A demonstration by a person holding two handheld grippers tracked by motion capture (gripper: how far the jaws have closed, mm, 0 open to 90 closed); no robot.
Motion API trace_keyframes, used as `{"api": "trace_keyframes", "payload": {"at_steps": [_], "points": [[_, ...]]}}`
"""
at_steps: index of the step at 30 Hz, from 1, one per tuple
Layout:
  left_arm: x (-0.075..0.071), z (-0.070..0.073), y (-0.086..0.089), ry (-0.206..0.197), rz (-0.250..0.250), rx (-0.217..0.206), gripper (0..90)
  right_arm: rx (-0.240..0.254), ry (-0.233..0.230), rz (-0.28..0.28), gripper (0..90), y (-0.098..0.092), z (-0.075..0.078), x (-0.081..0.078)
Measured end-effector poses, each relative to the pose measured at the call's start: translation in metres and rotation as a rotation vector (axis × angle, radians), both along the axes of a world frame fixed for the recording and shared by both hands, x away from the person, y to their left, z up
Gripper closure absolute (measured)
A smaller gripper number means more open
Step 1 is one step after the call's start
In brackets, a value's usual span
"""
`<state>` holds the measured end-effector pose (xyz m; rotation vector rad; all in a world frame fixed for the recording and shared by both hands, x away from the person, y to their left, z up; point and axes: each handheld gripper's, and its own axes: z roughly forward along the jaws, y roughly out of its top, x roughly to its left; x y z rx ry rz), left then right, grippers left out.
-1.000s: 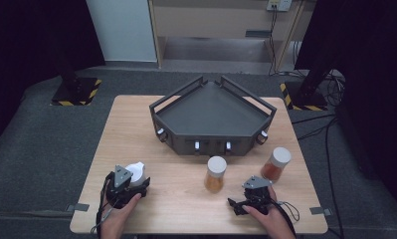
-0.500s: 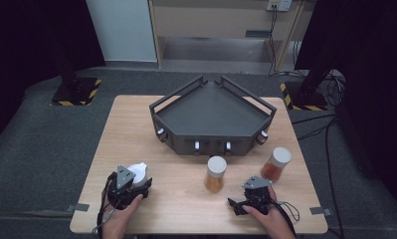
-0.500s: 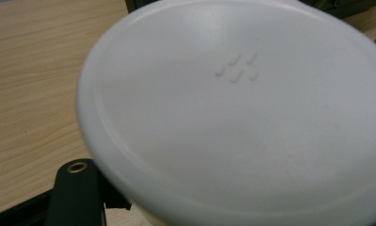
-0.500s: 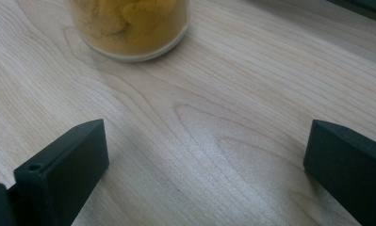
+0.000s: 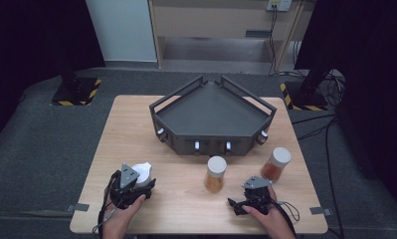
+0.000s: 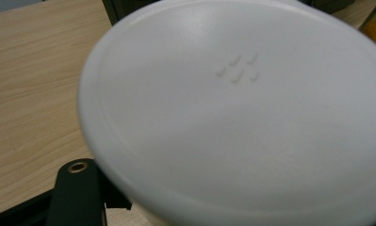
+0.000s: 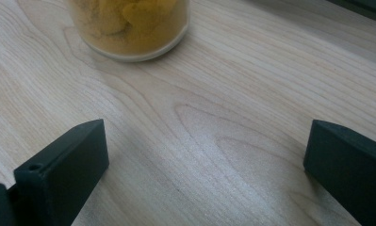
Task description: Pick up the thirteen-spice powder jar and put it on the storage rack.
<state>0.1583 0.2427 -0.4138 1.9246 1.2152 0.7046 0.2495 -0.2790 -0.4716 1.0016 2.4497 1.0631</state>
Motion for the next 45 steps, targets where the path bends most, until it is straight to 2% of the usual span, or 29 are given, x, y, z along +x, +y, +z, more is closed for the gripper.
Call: {"api": "trace_keyframes", "payload": {"at_steps": [11,15,22,45], "points": [[0.0,0.0,0.004,0.006,-0.012,-0.009,29.3,0.0,0.0,0.0,0.5,0.0,0.0,0.0],[0.001,0.002,0.001,0.009,-0.017,0.012,29.3,0.0,0.0,0.0,0.5,0.0,0.0,0.0],[0.004,0.003,-0.001,0.003,-0.025,0.004,29.2,0.0,0.0,0.0,0.5,0.0,0.0,0.0],[0.015,0.021,-0.004,-0.023,-0.05,-0.001,29.3,-0.001,-0.001,-0.002,0.5,0.0,0.0,-0.001]]}}
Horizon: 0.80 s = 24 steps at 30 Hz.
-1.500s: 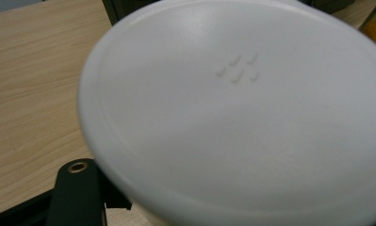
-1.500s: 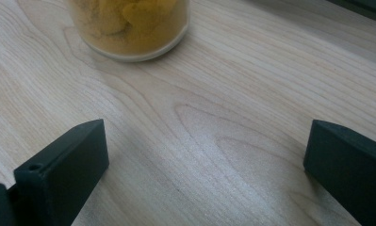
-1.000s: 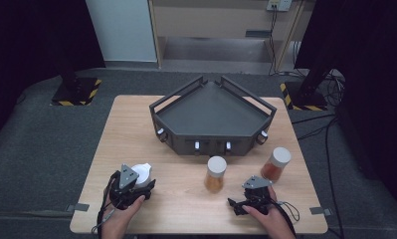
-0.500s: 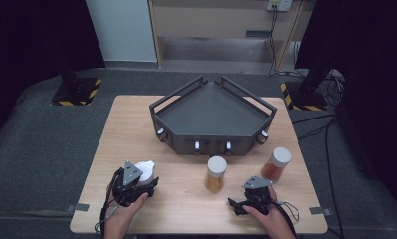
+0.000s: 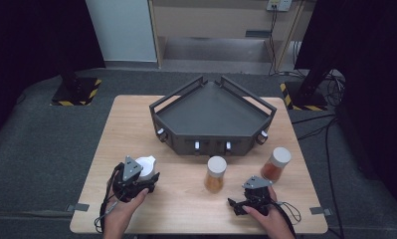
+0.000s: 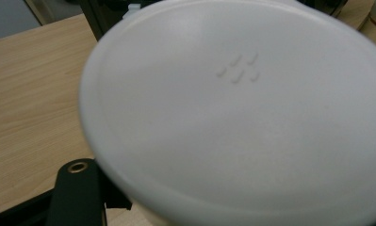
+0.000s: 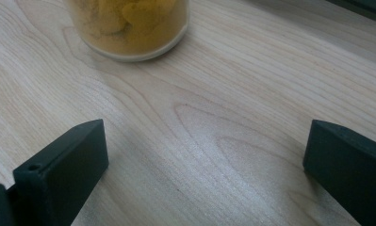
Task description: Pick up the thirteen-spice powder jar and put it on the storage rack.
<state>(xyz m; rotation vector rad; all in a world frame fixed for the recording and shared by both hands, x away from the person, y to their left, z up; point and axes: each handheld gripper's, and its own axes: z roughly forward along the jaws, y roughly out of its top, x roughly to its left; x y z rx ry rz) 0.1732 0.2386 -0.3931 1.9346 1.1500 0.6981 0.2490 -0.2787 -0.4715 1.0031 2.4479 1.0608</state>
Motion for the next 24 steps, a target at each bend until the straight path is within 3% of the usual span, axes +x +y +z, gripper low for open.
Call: {"api": "trace_keyframes", "payload": {"at_steps": [24], "points": [[0.016,0.023,-0.003,-0.004,-0.045,0.013,29.3,0.0,0.0,0.0,0.5,0.0,0.0,0.0]]}}
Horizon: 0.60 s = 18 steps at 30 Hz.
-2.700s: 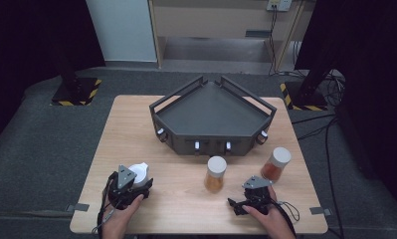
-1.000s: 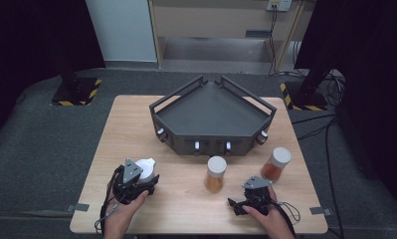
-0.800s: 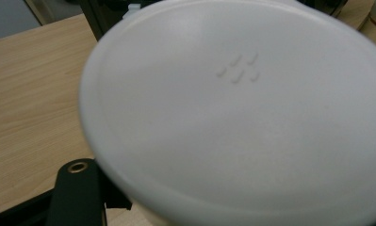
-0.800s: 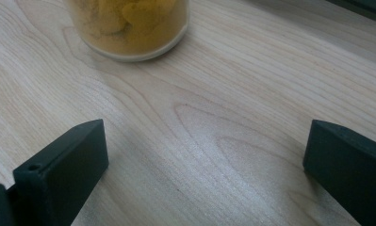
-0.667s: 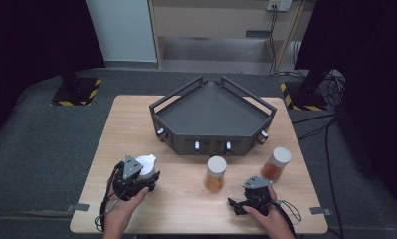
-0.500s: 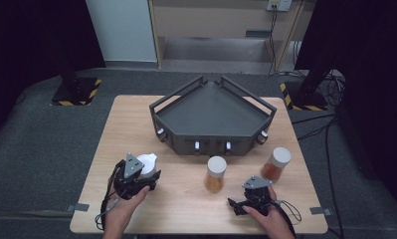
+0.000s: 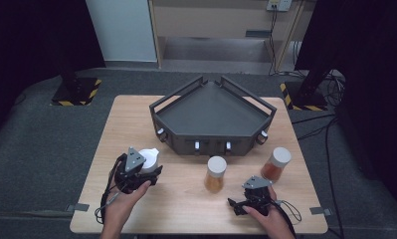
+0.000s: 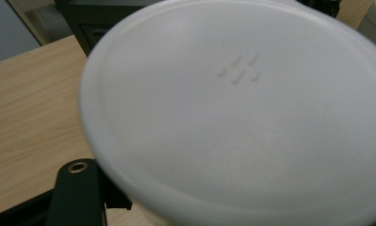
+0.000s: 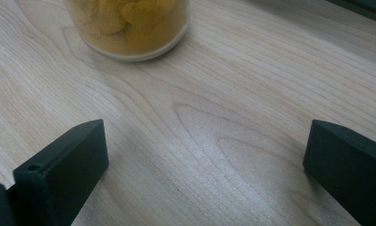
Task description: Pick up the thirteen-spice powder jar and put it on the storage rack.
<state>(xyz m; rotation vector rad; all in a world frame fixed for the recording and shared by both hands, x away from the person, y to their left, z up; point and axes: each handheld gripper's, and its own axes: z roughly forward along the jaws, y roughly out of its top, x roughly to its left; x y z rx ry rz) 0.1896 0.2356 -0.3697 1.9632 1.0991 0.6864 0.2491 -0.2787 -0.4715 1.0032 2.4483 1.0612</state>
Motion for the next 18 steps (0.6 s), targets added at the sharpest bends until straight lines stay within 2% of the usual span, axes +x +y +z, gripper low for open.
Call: {"api": "trace_keyframes", "payload": {"at_steps": [18], "points": [[0.011,0.025,-0.003,-0.006,-0.043,0.021,29.3,0.0,0.0,0.0,0.5,0.0,0.0,0.0]]}}
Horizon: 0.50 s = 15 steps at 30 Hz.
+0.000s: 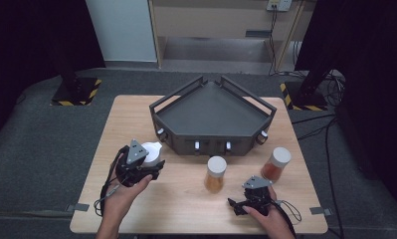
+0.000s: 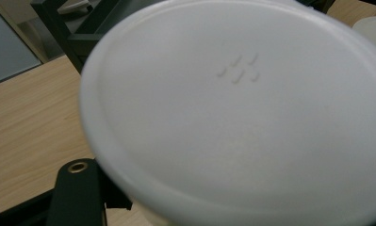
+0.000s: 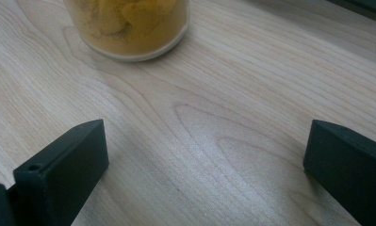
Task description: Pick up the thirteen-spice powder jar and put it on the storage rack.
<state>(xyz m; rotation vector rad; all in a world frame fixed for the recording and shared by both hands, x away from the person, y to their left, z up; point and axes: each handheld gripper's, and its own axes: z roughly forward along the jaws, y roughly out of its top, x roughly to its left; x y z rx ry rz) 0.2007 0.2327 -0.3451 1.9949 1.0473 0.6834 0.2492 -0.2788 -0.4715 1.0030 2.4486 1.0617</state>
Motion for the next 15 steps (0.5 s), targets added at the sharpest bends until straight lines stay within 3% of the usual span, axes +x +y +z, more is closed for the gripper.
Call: {"api": "trace_keyframes", "payload": {"at_steps": [15], "points": [[0.008,0.017,0.006,-0.014,-0.021,-0.009,29.3,0.0,0.001,0.0,0.5,0.0,0.0,0.0]]}}
